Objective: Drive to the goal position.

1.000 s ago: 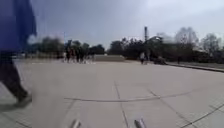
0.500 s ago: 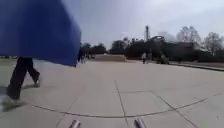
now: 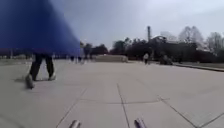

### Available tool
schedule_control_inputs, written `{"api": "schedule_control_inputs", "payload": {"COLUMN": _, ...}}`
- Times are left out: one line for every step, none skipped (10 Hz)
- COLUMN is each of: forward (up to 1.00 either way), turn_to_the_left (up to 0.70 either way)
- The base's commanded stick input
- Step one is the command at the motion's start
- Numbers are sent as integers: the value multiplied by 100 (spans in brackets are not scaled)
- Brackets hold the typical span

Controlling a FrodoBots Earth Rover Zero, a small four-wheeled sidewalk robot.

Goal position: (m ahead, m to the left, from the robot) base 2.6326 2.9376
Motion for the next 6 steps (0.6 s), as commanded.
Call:
{"api": "schedule_control_inputs", "payload": {"forward": 85, "turn_to_the_left": 1}}
{"api": "schedule_control_inputs", "payload": {"forward": 85, "turn_to_the_left": 1}}
{"api": "schedule_control_inputs", "payload": {"forward": 85, "turn_to_the_left": 1}}
{"api": "schedule_control_inputs", "payload": {"forward": 85, "turn_to_the_left": 1}}
{"api": "schedule_control_inputs", "payload": {"forward": 85, "turn_to_the_left": 1}}
{"api": "schedule_control_inputs", "payload": {"forward": 85, "turn_to_the_left": 1}}
